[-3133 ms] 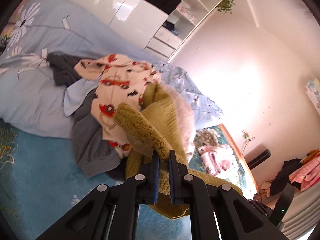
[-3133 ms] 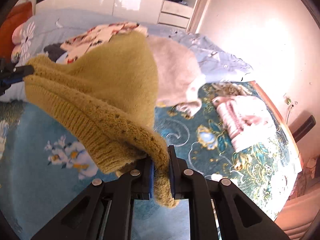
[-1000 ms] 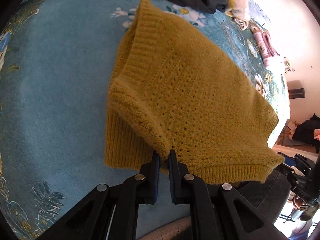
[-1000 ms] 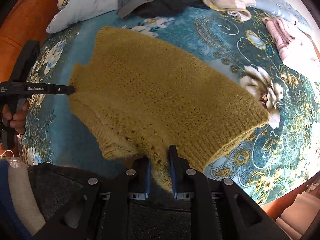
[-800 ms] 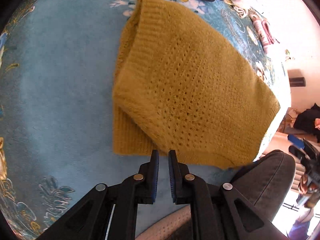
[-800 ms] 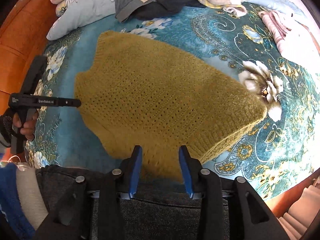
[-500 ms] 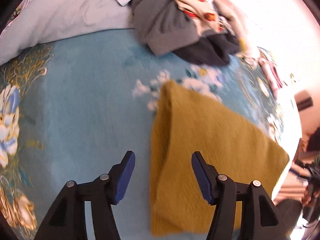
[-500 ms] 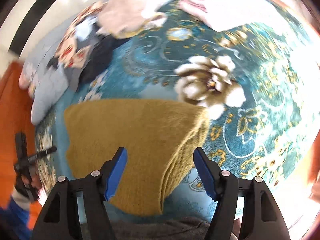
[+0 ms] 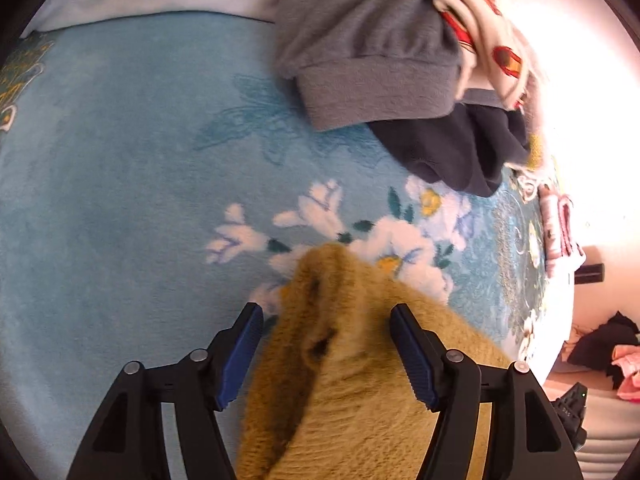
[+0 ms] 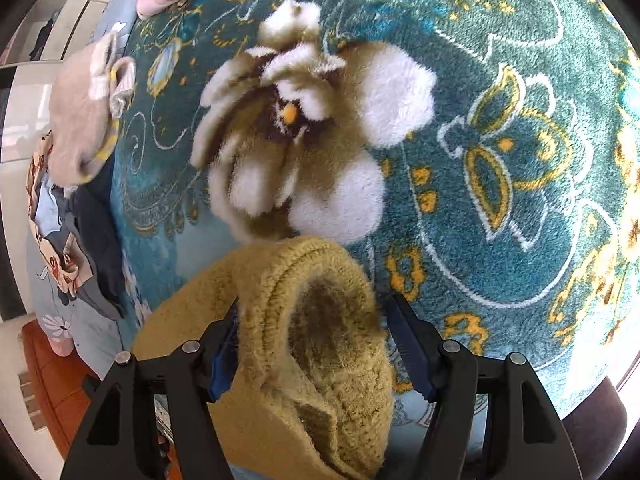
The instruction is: Fold clothes
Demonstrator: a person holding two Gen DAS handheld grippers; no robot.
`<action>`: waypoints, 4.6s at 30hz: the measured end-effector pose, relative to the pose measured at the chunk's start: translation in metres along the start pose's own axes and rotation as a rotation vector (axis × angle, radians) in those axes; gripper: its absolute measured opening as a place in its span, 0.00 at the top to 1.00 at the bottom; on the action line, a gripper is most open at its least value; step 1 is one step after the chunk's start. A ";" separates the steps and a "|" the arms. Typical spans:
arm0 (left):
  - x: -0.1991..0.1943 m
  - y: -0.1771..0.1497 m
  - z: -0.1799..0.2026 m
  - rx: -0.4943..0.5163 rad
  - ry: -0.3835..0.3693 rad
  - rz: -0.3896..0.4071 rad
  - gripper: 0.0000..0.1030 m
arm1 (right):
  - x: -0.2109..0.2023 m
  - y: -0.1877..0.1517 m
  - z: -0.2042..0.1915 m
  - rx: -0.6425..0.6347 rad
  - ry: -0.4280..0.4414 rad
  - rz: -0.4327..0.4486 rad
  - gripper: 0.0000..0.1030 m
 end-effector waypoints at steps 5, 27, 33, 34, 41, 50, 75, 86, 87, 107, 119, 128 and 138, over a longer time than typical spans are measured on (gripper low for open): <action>0.001 -0.001 0.009 0.033 0.073 -0.008 0.81 | -0.001 0.003 -0.008 -0.040 -0.036 0.052 0.67; -0.032 0.070 0.075 0.073 0.099 0.102 0.62 | -0.052 0.064 -0.045 -0.069 -0.001 0.264 0.53; -0.066 0.041 0.088 0.181 0.093 0.146 0.56 | -0.049 0.039 -0.021 -0.015 0.059 0.233 0.43; -0.062 0.025 0.097 0.214 0.071 0.114 0.56 | -0.042 0.032 -0.015 0.004 0.049 0.213 0.43; -0.001 -0.115 0.156 0.505 0.007 -0.155 0.56 | -0.001 -0.011 0.008 0.219 0.069 0.125 0.34; 0.026 -0.190 0.143 0.497 0.026 -0.314 0.59 | 0.010 -0.033 -0.006 0.116 0.003 0.086 0.34; -0.194 -0.058 -0.018 0.117 0.004 0.063 0.56 | -0.060 -0.109 -0.247 -0.605 0.006 0.370 0.78; -0.149 -0.034 -0.038 -0.020 0.044 0.166 0.56 | 0.043 -0.178 -0.321 -0.781 -0.087 0.199 0.76; -0.142 -0.033 -0.037 -0.019 0.043 0.165 0.56 | 0.044 -0.180 -0.322 -0.784 -0.081 0.196 0.73; -0.023 0.012 0.086 0.330 0.043 0.033 0.40 | 0.009 -0.104 -0.171 -0.308 0.106 0.151 0.57; -0.009 0.032 0.065 0.350 0.262 0.018 0.40 | 0.025 -0.104 -0.148 -0.289 0.088 0.118 0.57; -0.046 0.026 -0.014 0.167 0.322 0.059 0.40 | 0.033 -0.114 -0.153 -0.328 0.136 0.075 0.57; -0.050 0.025 0.043 0.199 0.055 0.047 0.34 | 0.051 -0.120 -0.153 -0.315 0.122 0.036 0.57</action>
Point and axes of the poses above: each gripper's, at about its wrist camera, not at the fingertips, and x roughly the way its jaws point, z to its right, y to its top, the point moved 8 cm from there along x, roughly the way its jaws point, and after that the axes turned 13 degrees about -y, right-handed, at the moved point
